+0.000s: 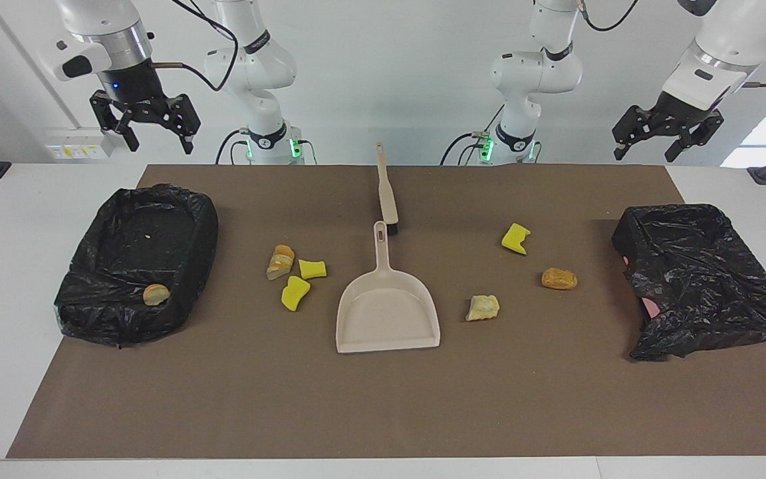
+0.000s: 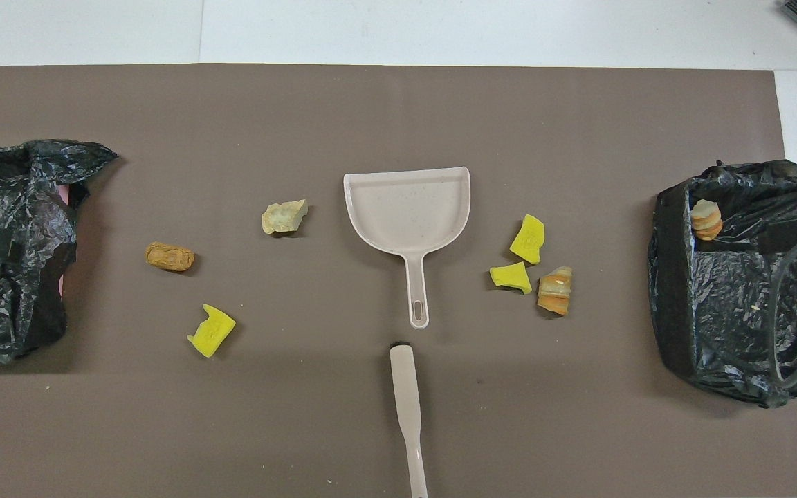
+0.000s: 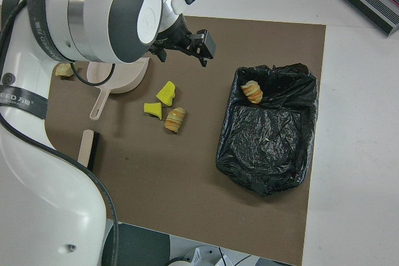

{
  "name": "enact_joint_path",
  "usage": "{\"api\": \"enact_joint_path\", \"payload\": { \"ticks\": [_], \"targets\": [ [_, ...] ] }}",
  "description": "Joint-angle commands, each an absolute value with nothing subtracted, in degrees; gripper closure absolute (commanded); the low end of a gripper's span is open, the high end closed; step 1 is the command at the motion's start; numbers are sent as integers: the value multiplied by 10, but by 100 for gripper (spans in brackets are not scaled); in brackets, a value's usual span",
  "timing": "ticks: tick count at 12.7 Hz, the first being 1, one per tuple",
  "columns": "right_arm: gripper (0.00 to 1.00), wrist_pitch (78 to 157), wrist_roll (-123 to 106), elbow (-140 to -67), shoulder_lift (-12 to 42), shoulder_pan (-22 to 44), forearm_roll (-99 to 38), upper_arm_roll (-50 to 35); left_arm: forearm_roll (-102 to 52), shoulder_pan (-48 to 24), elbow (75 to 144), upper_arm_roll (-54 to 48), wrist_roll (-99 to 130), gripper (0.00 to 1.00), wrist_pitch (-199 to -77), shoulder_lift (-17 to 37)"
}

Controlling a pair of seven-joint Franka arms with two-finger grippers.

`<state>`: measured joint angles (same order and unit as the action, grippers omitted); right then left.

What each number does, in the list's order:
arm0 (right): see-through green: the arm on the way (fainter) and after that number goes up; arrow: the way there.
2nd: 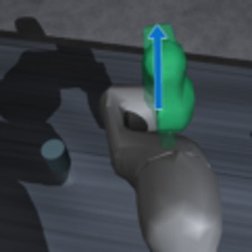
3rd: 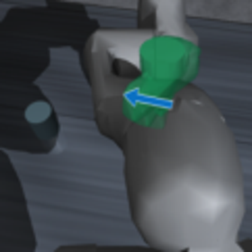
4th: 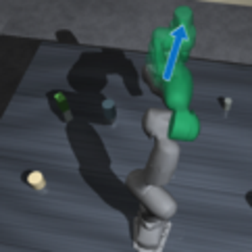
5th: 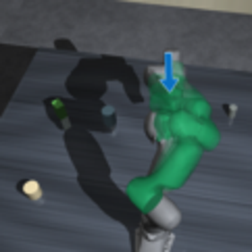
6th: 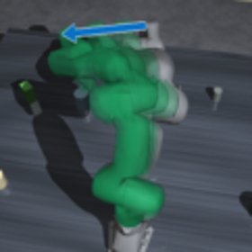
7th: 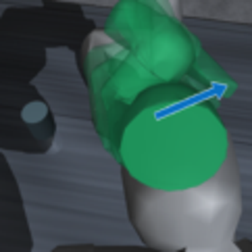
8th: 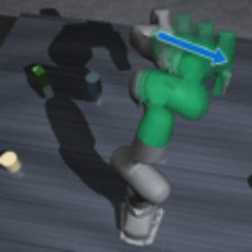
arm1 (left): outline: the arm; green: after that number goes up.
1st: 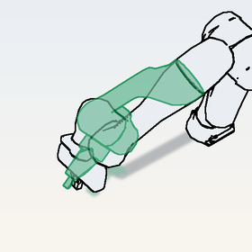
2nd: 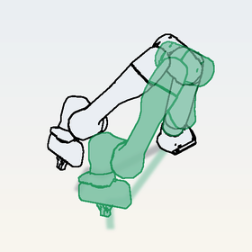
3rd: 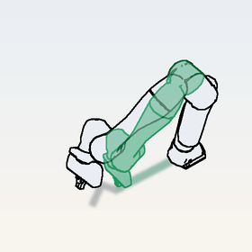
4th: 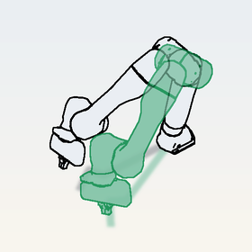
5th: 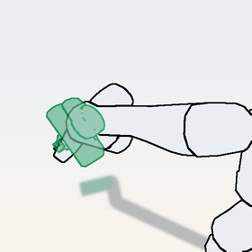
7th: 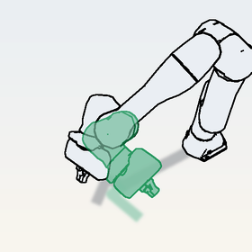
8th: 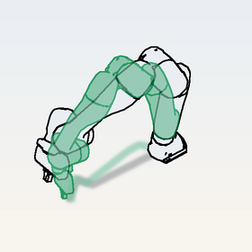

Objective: Sweep and dump trash in bin

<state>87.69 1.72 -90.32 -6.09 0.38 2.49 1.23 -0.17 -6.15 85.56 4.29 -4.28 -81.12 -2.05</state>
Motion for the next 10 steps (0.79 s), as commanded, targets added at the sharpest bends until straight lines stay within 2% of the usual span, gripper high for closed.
{"api": "enact_joint_path", "payload": {
  "ticks": [1, 10],
  "targets": [
    [0, 886, 16, -917, -69, -4, 12, 8, 1, -59, 835, 40, -43, 0, -794, -9],
    [0, 884, 15, -917, -69, -4, 12, 8, -9, -58, 836, 40, -45, 0, -795, -12]
  ]
}}
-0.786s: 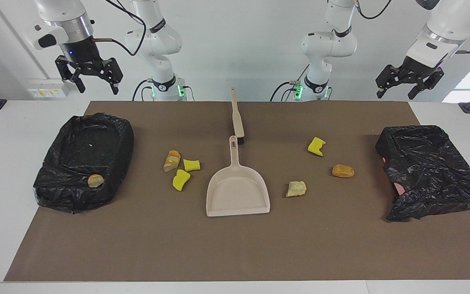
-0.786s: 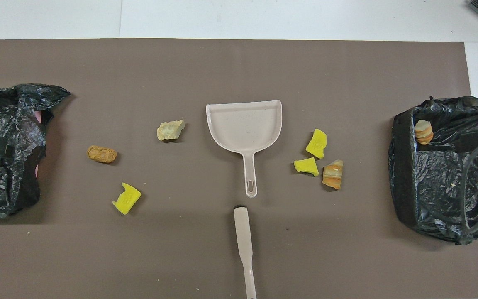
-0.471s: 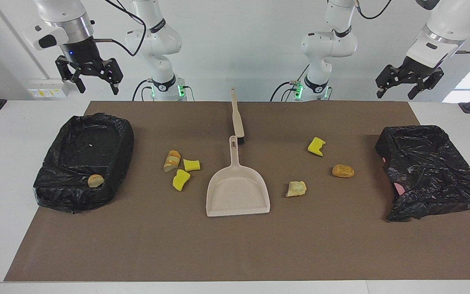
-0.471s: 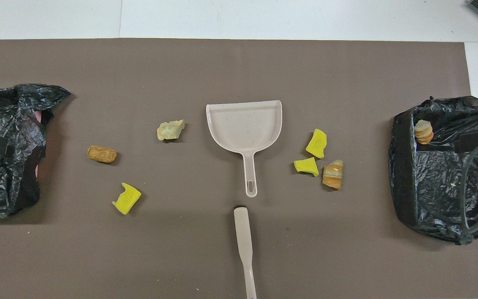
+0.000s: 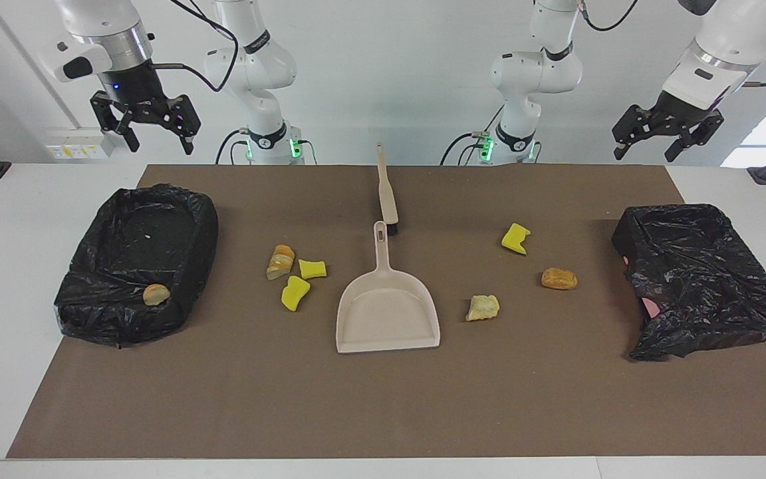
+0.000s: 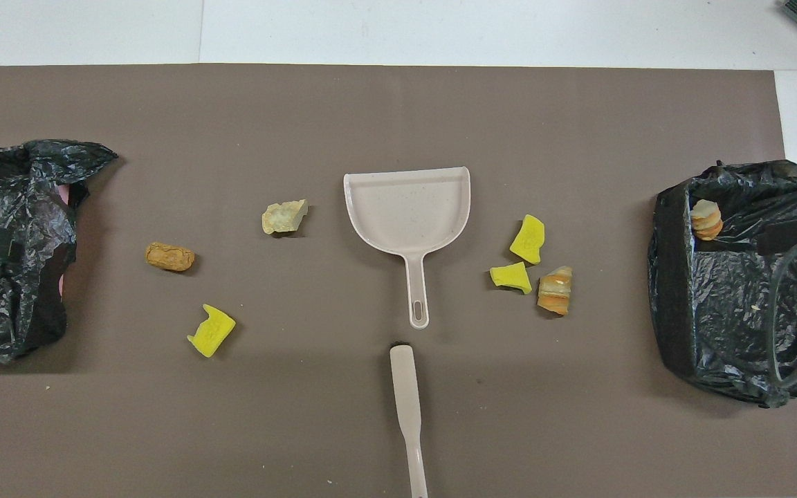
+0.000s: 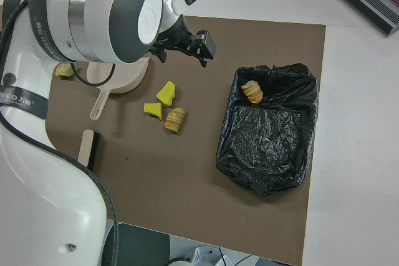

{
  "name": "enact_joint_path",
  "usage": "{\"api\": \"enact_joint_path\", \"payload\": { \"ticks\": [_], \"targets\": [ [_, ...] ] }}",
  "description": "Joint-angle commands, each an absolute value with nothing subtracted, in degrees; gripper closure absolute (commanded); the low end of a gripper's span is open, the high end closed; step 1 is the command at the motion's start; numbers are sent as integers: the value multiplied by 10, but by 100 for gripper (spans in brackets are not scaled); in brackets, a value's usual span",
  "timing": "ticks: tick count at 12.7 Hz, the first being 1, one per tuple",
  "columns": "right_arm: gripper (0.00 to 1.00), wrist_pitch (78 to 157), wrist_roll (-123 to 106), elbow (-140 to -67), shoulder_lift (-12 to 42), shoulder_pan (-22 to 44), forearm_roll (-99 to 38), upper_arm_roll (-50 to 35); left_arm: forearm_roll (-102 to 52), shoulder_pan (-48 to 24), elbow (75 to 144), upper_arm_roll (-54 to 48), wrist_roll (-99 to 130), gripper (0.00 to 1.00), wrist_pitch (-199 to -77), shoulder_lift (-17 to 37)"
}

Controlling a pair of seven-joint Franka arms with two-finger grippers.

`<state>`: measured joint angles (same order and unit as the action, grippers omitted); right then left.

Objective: Sweep and dump trash in bin

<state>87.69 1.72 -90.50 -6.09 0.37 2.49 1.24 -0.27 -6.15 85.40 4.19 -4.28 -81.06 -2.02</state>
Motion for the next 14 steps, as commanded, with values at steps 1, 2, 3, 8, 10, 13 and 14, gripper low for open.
{"api": "enact_joint_path", "payload": {
  "ticks": [1, 2, 3, 8, 10, 13, 14],
  "targets": [
    [0, 884, 14, -918, -69, -4, 12, 8, -7, -60, 836, 40, -45, 0, -795, -12],
    [0, 883, 14, -917, -69, -4, 12, 8, -6, -61, 837, 41, -44, 0, -797, -12],
    [0, 878, 14, -911, -69, -5, 13, 9, -6, -59, 841, 40, -44, 0, -797, -15],
    [0, 886, 6, -925, -79, -6, 15, 8, -6, -62, 842, 40, -45, 0, -797, -15],
    [0, 885, 6, -927, -79, -7, 14, 8, -6, -65, 845, 40, -44, 0, -798, -16],
    [0, 885, 6, -934, -79, -7, 14, 9, -8, -65, 859, 39, -43, 0, -795, -25],
    [0, 886, 6, -934, -79, -7, 14, 9, -8, -65, 864, 38, -44, 0, -795, -28]
  ]
}}
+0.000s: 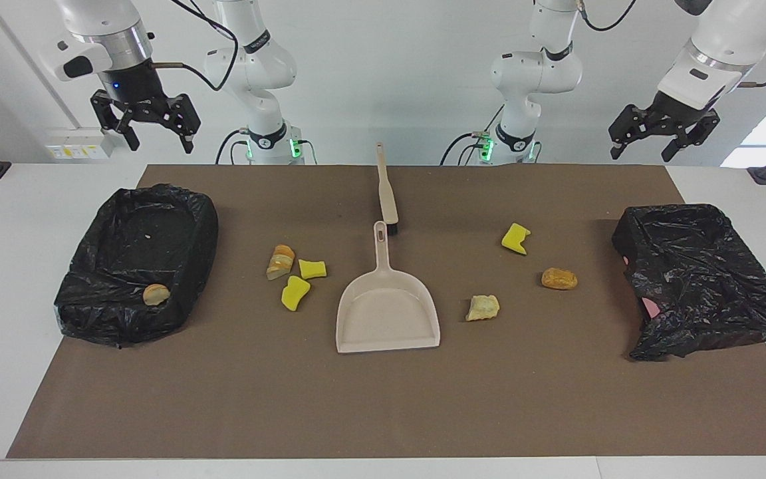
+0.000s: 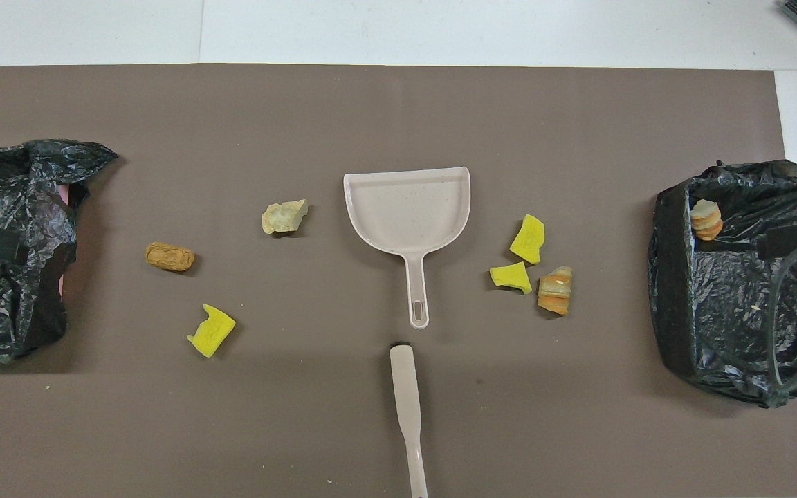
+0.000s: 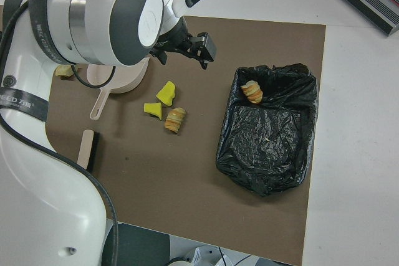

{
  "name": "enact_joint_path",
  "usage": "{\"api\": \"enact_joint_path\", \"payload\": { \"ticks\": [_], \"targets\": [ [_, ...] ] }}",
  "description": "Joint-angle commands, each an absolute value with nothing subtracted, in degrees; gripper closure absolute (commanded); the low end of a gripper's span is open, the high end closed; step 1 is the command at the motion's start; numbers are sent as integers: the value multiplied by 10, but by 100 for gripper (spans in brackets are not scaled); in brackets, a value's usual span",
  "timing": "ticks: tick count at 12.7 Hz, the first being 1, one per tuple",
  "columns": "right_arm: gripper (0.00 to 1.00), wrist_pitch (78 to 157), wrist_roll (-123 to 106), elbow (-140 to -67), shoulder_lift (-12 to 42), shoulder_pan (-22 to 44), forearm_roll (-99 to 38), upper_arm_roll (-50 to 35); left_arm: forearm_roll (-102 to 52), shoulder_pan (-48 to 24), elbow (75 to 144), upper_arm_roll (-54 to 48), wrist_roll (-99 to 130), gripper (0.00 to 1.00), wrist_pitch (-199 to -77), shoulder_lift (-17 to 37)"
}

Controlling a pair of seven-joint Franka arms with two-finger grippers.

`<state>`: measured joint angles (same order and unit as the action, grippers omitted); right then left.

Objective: Sweep and dump trash in bin

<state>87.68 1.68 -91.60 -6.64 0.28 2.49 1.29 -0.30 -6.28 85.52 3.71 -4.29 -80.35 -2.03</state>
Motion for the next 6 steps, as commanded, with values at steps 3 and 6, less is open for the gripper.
{"api": "enact_joint_path", "payload": {
  "ticks": [3, 6],
  "targets": [
    [0, 886, 10, -937, -79, -7, 14, 9, -9, -67, 880, 33, -46, 0, -796, -39],
    [0, 887, 9, -942, -75, -4, 13, 8, -30, -79, 897, 31, -46, 0, -801, -47]
  ]
}}
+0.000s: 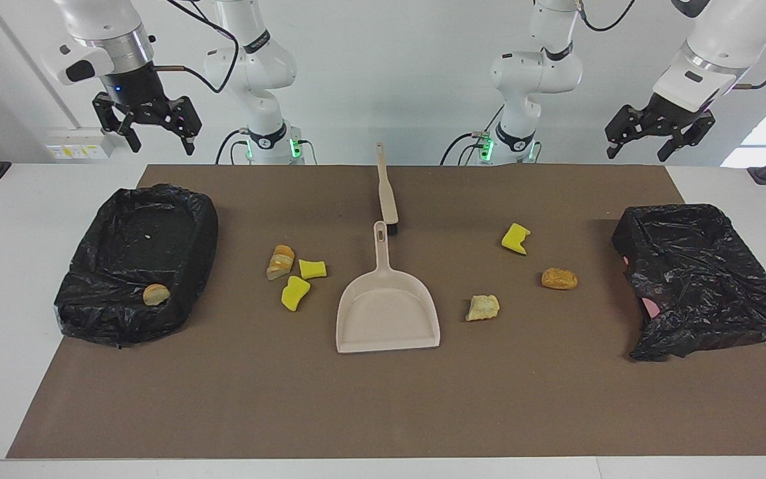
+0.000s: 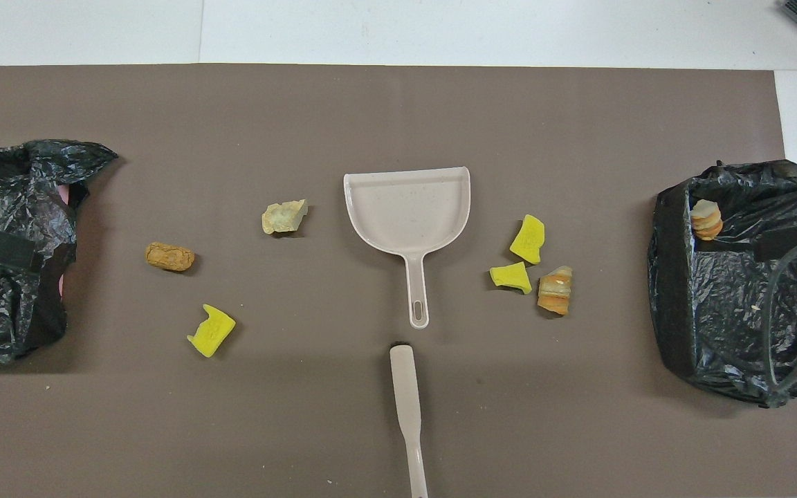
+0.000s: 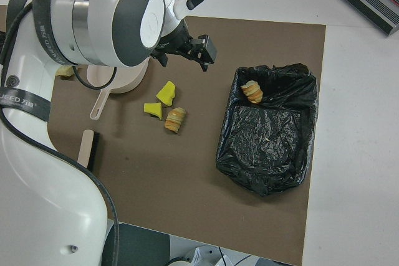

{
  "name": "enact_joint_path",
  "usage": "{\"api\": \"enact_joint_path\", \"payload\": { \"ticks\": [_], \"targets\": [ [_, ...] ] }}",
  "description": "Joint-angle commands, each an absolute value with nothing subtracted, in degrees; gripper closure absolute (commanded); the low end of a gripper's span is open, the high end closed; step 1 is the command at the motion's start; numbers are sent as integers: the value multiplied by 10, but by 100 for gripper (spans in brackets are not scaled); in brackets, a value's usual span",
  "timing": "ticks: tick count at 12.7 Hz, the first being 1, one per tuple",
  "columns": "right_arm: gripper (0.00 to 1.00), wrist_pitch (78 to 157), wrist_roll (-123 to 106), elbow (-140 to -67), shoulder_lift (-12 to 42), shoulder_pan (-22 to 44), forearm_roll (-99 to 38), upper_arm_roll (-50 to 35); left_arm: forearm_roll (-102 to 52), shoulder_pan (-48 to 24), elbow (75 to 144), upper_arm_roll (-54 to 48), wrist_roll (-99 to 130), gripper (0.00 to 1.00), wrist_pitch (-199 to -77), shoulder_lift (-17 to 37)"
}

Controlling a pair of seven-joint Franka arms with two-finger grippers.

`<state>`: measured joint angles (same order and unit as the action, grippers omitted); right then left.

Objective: Sweep and dump trash in bin

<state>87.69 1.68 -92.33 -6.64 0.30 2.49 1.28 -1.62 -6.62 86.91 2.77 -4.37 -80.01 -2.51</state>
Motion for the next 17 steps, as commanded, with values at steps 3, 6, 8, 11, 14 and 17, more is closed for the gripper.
{"api": "enact_joint_path", "payload": {
  "ticks": [3, 6, 8, 11, 14, 17],
  "targets": [
    [0, 915, 14, -951, -66, 7, 12, 4, -39, -138, 931, 32, -40, 0, -815, -53],
    [0, 953, 64, -955, -23, 54, 12, 2, -40, -221, 1024, 32, -36, 0, -873, -82],
    [0, 983, 113, -949, 14, 81, 9, 1, -46, -264, 1085, 31, -13, 0, -906, -108],
    [0, 1047, 167, -945, 76, 116, -12, 0, -64, -324, 1159, 31, 35, 0, -940, -133],
    [0, 1104, 207, -940, 133, 146, -28, -1, -73, -394, 1258, 31, 127, 0, -1027, -153],
    [0, 1134, 220, -933, 183, 183, -63, 0, -107, -444, 1318, 31, 169, 0, -1098, -141]
  ]
}}
